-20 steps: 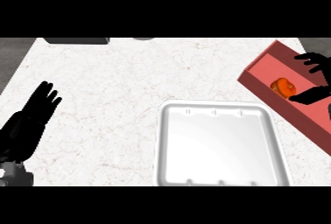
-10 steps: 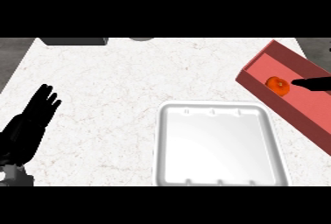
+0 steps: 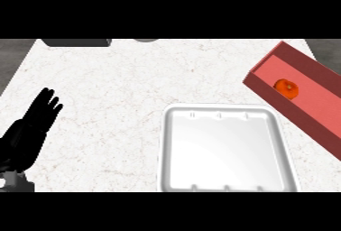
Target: Pick the squash from the tray and place it in the cardboard box
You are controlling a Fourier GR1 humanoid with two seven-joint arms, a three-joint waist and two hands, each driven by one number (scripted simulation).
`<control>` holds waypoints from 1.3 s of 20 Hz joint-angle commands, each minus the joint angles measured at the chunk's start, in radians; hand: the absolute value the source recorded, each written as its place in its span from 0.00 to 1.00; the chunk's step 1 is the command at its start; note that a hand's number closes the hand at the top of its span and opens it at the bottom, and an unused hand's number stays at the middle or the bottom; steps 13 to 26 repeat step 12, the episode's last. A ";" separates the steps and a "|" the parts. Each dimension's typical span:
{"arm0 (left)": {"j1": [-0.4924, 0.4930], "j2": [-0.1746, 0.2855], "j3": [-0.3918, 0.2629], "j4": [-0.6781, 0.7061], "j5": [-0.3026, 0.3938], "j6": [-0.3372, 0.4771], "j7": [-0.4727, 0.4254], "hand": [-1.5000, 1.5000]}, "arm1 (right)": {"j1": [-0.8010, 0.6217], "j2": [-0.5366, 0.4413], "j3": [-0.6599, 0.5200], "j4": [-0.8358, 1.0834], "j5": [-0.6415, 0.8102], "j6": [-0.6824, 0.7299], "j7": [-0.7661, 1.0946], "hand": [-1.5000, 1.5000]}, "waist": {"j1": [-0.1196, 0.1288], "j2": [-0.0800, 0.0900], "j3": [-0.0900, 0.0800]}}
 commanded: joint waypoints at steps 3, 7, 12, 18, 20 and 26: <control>-0.020 0.011 0.003 0.023 0.002 -0.012 0.006 0.50 | 0.059 -0.164 -0.048 0.167 -0.083 0.131 -0.140 0.00 | 0.007 0.004 0.001; -0.011 -0.017 -0.027 -0.026 -0.021 0.018 0.027 0.50 | 0.037 -0.249 -0.035 0.300 -0.082 0.155 -0.231 0.00 | 0.016 0.005 0.002; -0.036 -0.011 -0.020 0.034 -0.016 -0.004 -0.010 0.50 | 0.073 -0.310 -0.020 0.364 -0.086 0.185 -0.328 0.00 | 0.015 0.007 0.003; -0.036 -0.011 -0.020 0.034 -0.016 -0.004 -0.010 0.50 | 0.073 -0.310 -0.020 0.364 -0.086 0.185 -0.328 0.00 | 0.015 0.007 0.003; -0.036 -0.011 -0.020 0.034 -0.016 -0.004 -0.010 0.50 | 0.073 -0.310 -0.020 0.364 -0.086 0.185 -0.328 0.00 | 0.015 0.007 0.003; -0.036 -0.011 -0.020 0.034 -0.016 -0.004 -0.010 0.50 | 0.073 -0.310 -0.020 0.364 -0.086 0.185 -0.328 0.00 | 0.015 0.007 0.003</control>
